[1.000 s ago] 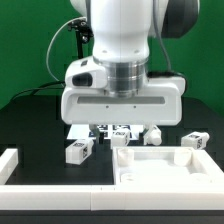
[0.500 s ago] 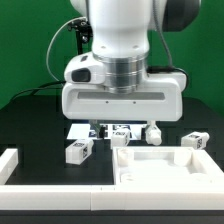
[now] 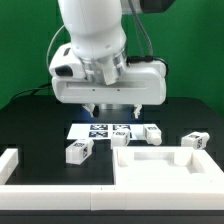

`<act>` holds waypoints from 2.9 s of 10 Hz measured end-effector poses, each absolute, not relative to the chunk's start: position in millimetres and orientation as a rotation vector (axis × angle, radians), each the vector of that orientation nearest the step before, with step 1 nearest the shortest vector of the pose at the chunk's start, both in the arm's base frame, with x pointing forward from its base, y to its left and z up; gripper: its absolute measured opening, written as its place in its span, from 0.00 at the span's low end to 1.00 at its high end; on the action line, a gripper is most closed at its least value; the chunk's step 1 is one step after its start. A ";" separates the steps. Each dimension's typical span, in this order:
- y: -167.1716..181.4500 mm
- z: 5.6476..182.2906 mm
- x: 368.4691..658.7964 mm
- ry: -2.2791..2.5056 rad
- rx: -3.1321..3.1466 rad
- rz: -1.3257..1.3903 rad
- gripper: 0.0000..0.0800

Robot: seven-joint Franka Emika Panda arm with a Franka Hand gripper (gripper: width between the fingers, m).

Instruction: Assemble one leg

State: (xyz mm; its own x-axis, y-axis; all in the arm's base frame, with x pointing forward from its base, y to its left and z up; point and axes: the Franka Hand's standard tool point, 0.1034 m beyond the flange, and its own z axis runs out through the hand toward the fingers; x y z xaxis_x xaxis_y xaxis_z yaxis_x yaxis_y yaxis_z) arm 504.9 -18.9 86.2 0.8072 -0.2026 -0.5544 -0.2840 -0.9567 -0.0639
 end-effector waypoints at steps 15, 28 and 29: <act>-7.7 31.2 445.5 0.409 -2.617 1.434 0.81; 14.6 108.6 484.1 0.367 -2.706 1.272 0.35; 21.6 117.1 490.4 0.365 -2.742 1.213 0.35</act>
Offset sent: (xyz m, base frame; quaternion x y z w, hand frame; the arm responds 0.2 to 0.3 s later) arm -0.0212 0.0077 -0.0225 0.0454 -0.2281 0.0657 0.9703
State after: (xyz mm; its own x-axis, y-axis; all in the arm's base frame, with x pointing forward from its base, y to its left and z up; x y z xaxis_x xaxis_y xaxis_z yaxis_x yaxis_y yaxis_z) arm 490.4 21.6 117.1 0.6495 -0.1700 -0.7411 -0.2671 -0.9636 -0.0130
